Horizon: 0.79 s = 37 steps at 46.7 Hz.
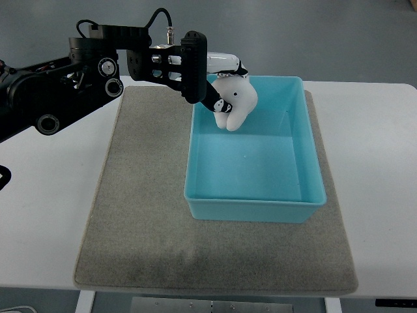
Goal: Place white toy into blue box with left hand
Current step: 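Lower the toy into the blue box and open the left hand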
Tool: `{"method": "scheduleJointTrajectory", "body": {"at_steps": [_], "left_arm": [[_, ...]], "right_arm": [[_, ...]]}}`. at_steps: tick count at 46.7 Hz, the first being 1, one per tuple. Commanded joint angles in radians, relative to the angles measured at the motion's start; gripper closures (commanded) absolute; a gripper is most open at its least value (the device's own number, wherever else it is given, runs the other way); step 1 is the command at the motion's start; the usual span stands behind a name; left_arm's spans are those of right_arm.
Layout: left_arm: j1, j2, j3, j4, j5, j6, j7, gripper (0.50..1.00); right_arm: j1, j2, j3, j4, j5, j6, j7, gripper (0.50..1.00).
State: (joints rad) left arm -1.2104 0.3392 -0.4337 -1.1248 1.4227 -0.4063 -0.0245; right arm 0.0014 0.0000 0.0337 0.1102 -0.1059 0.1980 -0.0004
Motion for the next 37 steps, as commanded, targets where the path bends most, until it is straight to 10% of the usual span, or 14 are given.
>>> {"method": "scheduleJointTrajectory", "body": {"at_steps": [1, 8, 18, 37], "left_arm": [[0.028, -0.045, 0.004, 0.034, 0.031, 0.007, 0.0, 1.0], [0.058, -0.078, 0.004, 0.043, 0.042, 0.044, 0.0, 0.971], [0.078, -0.108, 0.016, 0.054, 0.041, 0.046, 0.001, 0.65], [0.08, -0.106, 0.021, 0.054, 0.022, 0.046, 0.0, 0.508]], "right_arm": [[0.0, 0.0, 0.0, 0.0, 0.0, 0.0, 0.0, 0.564], [0.0, 0.0, 0.0, 0.0, 0.0, 0.0, 0.0, 0.564], [0.0, 0.0, 0.0, 0.0, 0.0, 0.0, 0.0, 0.564], [0.0, 0.0, 0.0, 0.0, 0.0, 0.0, 0.0, 0.564]]}}
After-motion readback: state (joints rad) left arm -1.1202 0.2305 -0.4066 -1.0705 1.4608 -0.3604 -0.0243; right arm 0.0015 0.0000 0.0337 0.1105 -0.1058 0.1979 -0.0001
